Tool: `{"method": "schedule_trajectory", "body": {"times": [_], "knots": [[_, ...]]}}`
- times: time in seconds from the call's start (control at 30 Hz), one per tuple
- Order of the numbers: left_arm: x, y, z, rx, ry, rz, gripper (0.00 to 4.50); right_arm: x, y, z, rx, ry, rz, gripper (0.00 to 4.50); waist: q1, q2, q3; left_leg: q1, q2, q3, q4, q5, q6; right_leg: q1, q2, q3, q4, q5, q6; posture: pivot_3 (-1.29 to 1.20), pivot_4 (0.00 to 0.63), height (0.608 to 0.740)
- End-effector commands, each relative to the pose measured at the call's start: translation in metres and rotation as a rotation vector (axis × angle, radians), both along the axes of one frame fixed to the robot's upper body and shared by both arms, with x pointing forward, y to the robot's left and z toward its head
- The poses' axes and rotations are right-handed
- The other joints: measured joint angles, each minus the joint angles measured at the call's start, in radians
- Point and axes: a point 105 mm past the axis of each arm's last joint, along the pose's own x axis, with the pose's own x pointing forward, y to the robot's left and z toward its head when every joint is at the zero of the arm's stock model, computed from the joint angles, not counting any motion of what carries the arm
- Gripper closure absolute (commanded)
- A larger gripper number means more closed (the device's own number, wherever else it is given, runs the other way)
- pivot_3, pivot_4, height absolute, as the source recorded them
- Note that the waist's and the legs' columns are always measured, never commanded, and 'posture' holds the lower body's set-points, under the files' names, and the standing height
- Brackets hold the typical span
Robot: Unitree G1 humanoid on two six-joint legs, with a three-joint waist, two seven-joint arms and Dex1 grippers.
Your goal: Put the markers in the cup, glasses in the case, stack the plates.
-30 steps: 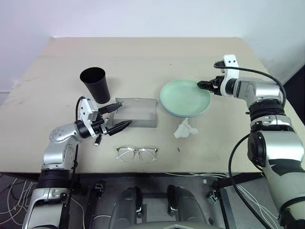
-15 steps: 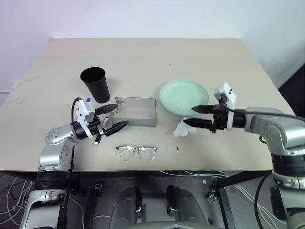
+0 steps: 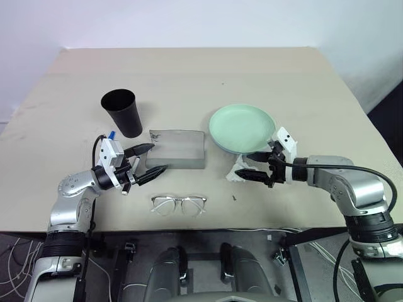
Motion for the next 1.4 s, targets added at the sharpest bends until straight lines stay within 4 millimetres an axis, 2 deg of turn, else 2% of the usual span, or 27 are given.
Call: {"method": "schedule_trajectory", "body": {"times": [0.03, 0.17, 0.3, 0.6, 0.73, 0.83, 0.93, 1.03, 1.13, 1.27, 1.4], "knots": [[-0.001, 0.001, 0.012, 0.009, -0.065, 0.002, 0.00, 0.000, 0.004, -0.002, -0.024, -0.026, 0.024, 0.03, 0.001, 0.000, 0.000, 0.000, 0.000, 0.000, 0.000, 0.000, 0.000, 0.000, 0.000, 0.000, 0.000, 0.000, 0.000, 0.00, 0.150, 0.740], [0.000, 0.003, 0.012, 0.014, -0.066, 0.004, 0.00, 0.001, 0.006, -0.006, -0.064, -0.052, 0.031, 0.03, -0.001, 0.000, 0.000, 0.000, 0.001, 0.000, 0.000, 0.000, 0.000, 0.000, 0.000, 0.000, 0.000, -0.001, 0.001, 0.00, 0.150, 0.740], [0.001, 0.006, 0.014, 0.016, -0.068, 0.005, 0.00, -0.003, 0.008, -0.006, -0.090, -0.086, 0.070, 1.31, -0.001, 0.000, 0.000, 0.001, 0.001, 0.000, 0.000, 0.000, 0.000, -0.001, 0.000, 0.000, 0.002, -0.001, 0.002, 0.00, 0.150, 0.740], [0.002, 0.008, 0.015, 0.030, -0.068, 0.007, 0.00, -0.011, 0.005, 0.021, -0.082, -0.162, 0.140, 4.45, 0.000, 0.000, 0.000, 0.000, 0.001, 0.001, 0.001, 0.000, 0.000, -0.001, 0.000, 0.000, 0.002, -0.001, 0.001, 0.00, 0.150, 0.740], [0.001, 0.009, 0.016, 0.036, -0.063, 0.007, 0.00, -0.001, 0.000, 0.046, -0.043, -0.223, 0.104, 4.45, 0.000, 0.000, 0.000, 0.000, 0.001, 0.001, 0.001, 0.000, 0.000, -0.001, 0.000, 0.000, 0.002, -0.001, 0.001, 0.00, 0.150, 0.740], [0.002, 0.007, 0.017, 0.032, -0.068, 0.009, 0.00, 0.036, -0.015, 0.072, 0.013, -0.286, -0.074, 4.45, -0.004, 0.000, 0.000, 0.001, 0.001, 0.001, 0.001, 0.000, 0.000, -0.001, 0.000, 0.000, 0.002, 0.000, 0.001, 0.00, 0.150, 0.740], [0.002, 0.005, 0.018, 0.030, -0.072, 0.011, 0.00, 0.068, -0.027, 0.085, 0.047, -0.317, -0.217, 4.45, -0.004, 0.000, 0.000, 0.002, 0.002, 0.002, 0.001, 0.000, 0.000, -0.001, 0.000, 0.000, 0.003, 0.001, 0.000, 0.00, 0.150, 0.740], [0.002, 0.003, 0.020, 0.021, -0.078, 0.014, 0.00, 0.092, -0.033, 0.088, 0.069, -0.309, -0.311, 4.45, -0.002, 0.000, 0.000, 0.002, 0.002, 0.003, 0.000, 0.000, -0.001, -0.002, 0.000, 0.000, 0.003, 0.003, -0.004, 0.00, 0.150, 0.740], [0.001, 0.001, 0.021, 0.020, -0.082, 0.016, 0.00, 0.111, -0.038, 0.073, 0.033, -0.263, -0.367, 4.45, -0.003, 0.000, 0.000, 0.001, 0.002, 0.006, 0.000, 0.000, 0.000, -0.003, -0.001, 0.000, 0.004, 0.003, -0.004, 0.00, 0.150, 0.740], [0.000, 0.001, 0.025, 0.020, -0.086, 0.022, 0.00, 0.126, -0.038, 0.067, 0.036, -0.246, -0.413, 3.53, -0.006, 0.000, 0.000, 0.001, 0.001, 0.012, 0.001, 0.002, 0.002, -0.005, -0.002, 0.000, 0.005, 0.005, 0.000, 0.00, 0.150, 0.740], [-0.001, 0.004, 0.028, 0.023, -0.092, 0.034, 0.00, 0.131, -0.033, 0.072, 0.029, -0.271, -0.396, 2.08, -0.006, 0.000, 0.000, 0.001, 0.001, 0.013, 0.002, 0.003, 0.000, -0.009, -0.001, 0.001, 0.012, 0.005, 0.001, 0.00, 0.150, 0.740]]}}
